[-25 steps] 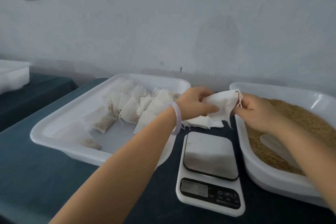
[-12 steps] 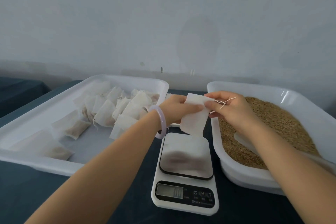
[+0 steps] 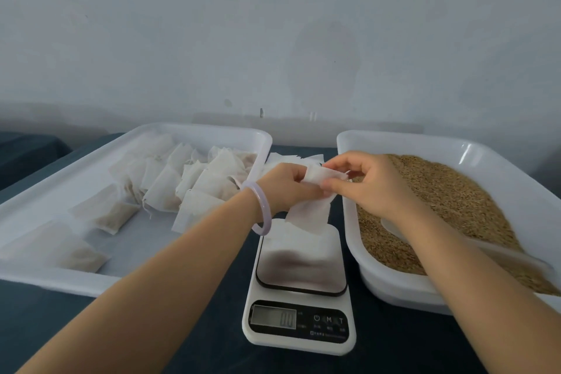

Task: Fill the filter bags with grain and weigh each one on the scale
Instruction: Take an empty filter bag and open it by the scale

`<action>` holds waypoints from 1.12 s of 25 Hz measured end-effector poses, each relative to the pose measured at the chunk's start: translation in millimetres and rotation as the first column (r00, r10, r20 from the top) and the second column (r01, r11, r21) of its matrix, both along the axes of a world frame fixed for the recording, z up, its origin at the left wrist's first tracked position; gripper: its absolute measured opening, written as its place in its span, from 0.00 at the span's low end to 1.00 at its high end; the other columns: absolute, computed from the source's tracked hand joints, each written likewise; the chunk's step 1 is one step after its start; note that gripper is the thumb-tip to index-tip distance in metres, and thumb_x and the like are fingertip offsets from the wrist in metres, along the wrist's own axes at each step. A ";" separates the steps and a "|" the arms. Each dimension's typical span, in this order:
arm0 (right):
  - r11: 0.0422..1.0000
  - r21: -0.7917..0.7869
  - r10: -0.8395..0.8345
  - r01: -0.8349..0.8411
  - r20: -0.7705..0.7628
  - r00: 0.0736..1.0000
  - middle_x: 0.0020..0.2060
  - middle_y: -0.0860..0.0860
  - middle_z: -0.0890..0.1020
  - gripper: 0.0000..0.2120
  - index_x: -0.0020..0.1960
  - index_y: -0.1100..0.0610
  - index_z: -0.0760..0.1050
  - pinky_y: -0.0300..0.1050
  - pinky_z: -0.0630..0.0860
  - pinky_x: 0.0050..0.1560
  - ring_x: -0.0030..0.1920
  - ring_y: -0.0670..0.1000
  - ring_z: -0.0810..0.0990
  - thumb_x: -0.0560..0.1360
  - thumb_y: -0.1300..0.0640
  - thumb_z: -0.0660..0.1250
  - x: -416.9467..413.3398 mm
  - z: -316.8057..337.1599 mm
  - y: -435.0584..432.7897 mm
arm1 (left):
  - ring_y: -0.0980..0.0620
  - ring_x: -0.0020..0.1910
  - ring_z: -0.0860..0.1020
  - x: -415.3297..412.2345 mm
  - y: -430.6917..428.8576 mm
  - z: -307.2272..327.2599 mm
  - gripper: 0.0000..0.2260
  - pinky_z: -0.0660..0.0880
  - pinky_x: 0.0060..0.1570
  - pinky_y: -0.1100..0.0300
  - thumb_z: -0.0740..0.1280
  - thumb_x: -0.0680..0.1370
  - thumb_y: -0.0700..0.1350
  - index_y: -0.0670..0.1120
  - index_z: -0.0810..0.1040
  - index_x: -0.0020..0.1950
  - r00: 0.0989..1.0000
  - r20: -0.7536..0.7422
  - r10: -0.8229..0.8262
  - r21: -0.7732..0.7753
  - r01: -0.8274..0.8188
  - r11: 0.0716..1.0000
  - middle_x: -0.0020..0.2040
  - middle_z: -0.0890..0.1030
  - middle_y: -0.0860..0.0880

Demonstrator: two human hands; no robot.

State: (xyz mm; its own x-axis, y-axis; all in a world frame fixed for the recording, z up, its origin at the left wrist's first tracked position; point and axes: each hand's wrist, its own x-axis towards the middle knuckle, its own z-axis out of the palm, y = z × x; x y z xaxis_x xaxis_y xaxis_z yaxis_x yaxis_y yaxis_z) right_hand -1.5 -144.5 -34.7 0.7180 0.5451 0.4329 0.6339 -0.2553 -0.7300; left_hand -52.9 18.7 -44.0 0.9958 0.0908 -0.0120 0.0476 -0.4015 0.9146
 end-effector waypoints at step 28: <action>0.965 -0.013 0.252 -0.263 -0.248 0.935 0.34 0.56 0.71 0.26 0.43 0.70 0.74 0.43 0.64 0.42 0.37 0.49 0.67 0.74 0.44 0.62 -6.6 5.4 -2.9 | 0.45 0.47 0.77 -2.1 10.2 6.2 0.41 0.74 0.46 0.56 0.78 0.58 0.56 0.34 0.73 0.64 0.945 -0.128 -0.303 -0.427 0.223 0.876 0.49 0.78 0.40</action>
